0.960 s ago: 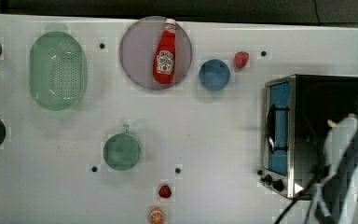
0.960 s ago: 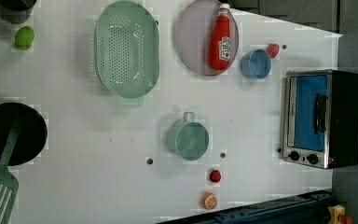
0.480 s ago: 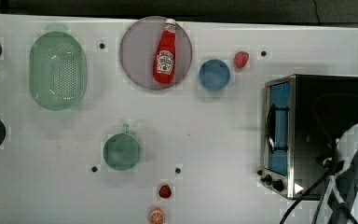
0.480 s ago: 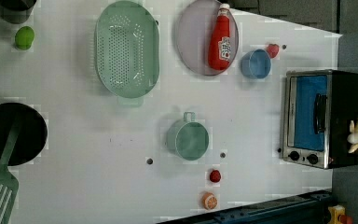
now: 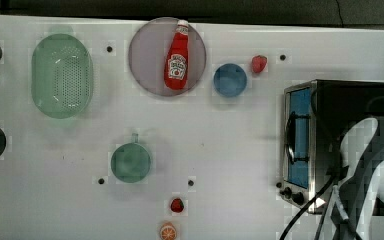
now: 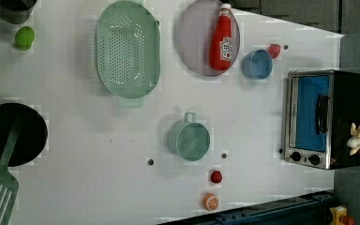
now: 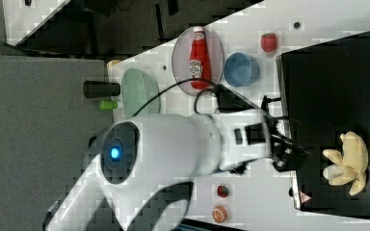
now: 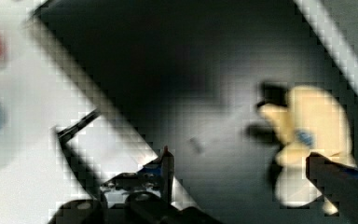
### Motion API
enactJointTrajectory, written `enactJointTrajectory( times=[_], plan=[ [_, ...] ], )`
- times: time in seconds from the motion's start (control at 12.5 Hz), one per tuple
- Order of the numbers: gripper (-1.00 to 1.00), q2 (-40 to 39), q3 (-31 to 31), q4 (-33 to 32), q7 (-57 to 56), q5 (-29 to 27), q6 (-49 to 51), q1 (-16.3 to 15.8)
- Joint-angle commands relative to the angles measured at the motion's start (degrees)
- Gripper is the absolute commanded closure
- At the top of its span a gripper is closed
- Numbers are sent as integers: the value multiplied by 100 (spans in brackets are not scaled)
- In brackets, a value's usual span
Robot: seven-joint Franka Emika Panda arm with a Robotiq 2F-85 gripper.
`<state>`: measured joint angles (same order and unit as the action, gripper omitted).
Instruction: Pick banana from table and place on oven.
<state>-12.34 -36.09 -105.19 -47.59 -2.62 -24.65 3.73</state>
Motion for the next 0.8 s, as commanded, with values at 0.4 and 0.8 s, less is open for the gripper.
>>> enactJointTrajectory(
  times=[0.4,0.8],
  plan=[
    [-100,1432,1245,498,2060,156,1410,-780],
    [-100,2188,2593,493,4500,436,2758,-835]
  ],
)
